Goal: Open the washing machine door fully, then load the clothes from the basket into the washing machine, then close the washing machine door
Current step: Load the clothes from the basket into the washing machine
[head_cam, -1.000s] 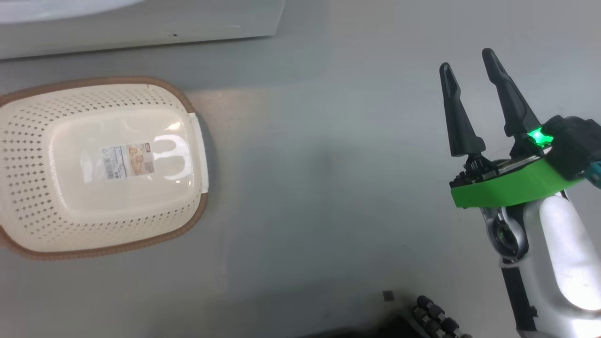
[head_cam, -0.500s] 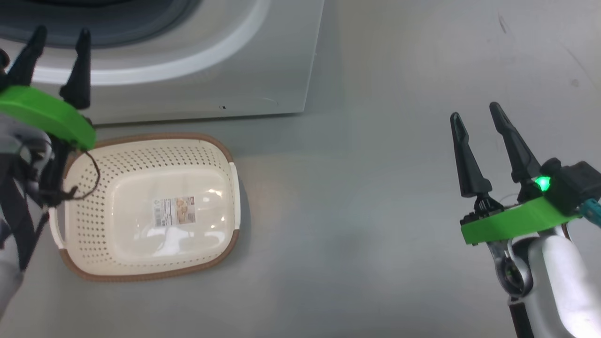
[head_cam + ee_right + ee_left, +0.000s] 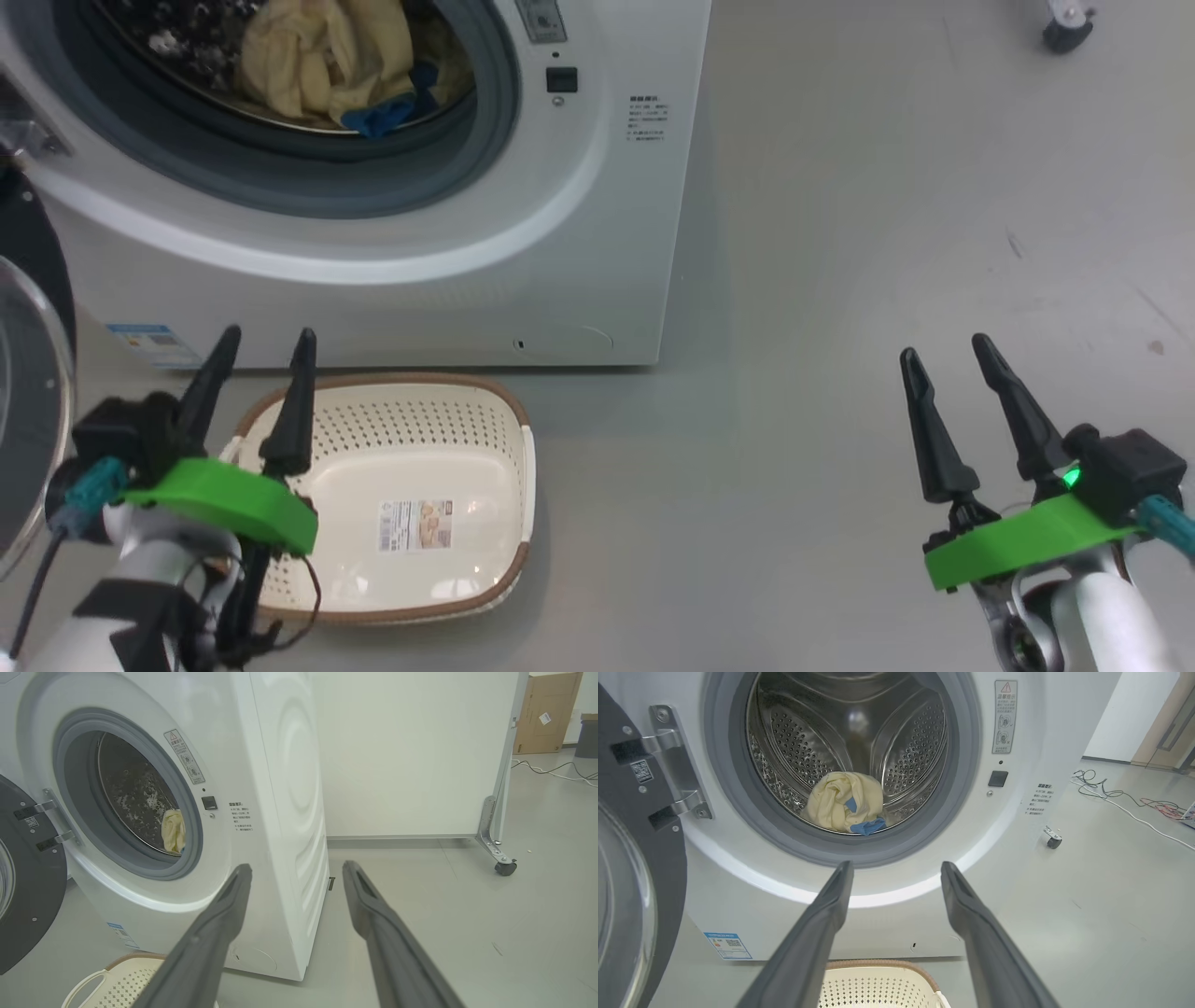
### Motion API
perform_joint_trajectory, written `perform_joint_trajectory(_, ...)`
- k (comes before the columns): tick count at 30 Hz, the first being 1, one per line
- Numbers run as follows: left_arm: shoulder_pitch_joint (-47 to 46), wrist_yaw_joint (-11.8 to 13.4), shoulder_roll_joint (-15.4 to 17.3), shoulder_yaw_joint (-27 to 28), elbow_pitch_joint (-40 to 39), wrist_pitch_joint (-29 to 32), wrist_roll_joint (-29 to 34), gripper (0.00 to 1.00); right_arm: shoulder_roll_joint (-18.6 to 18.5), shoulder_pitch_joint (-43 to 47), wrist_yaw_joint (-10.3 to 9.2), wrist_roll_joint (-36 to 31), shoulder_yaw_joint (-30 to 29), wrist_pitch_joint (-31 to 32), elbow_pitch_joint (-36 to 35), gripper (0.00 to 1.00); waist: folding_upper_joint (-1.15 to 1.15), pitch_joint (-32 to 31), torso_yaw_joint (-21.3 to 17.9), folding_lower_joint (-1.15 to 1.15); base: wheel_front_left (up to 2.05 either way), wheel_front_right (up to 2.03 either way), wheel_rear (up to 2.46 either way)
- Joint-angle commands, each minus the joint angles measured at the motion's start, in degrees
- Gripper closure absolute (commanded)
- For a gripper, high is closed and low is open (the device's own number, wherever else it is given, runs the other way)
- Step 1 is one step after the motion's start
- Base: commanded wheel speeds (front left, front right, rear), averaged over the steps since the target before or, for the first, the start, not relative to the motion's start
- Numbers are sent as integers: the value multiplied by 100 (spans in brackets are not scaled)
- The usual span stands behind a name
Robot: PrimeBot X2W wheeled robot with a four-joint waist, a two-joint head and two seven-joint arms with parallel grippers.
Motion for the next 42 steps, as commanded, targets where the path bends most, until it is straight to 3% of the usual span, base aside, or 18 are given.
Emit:
perform_joint_trajectory(1, 36, 88, 145, 364, -257, -62, 84, 0, -107, -27, 20, 41, 171, -37, -149, 0, -1, -352, 160, 1, 0, 0, 0)
perform_joint_trajectory(6, 791, 302, -86, 650, -710, -62, 275, 0, -90, 125, 20, 89, 275, -37, -115, 0, -1, -668, 207, 1, 0, 0, 0)
perform_joint_trajectory(13, 1507, 375, -384, 1042, -1095, -62, 693, 0, -64, 328, 20, 142, 278, -37, -123, 0, -1, -900, 229, 1, 0, 0, 0)
perform_joint_trajectory(26, 1937, 32, -1029, 1546, -1114, -62, 1390, 0, -1, 337, 20, 188, 283, -37, -143, 0, -1, -957, 174, 1, 0, 0, 0)
perform_joint_trajectory(42, 2014, -360, -1381, 1941, -937, -62, 1757, 0, 18, 330, 20, 159, 233, -37, -150, 0, -1, -904, 135, 1, 0, 0, 0)
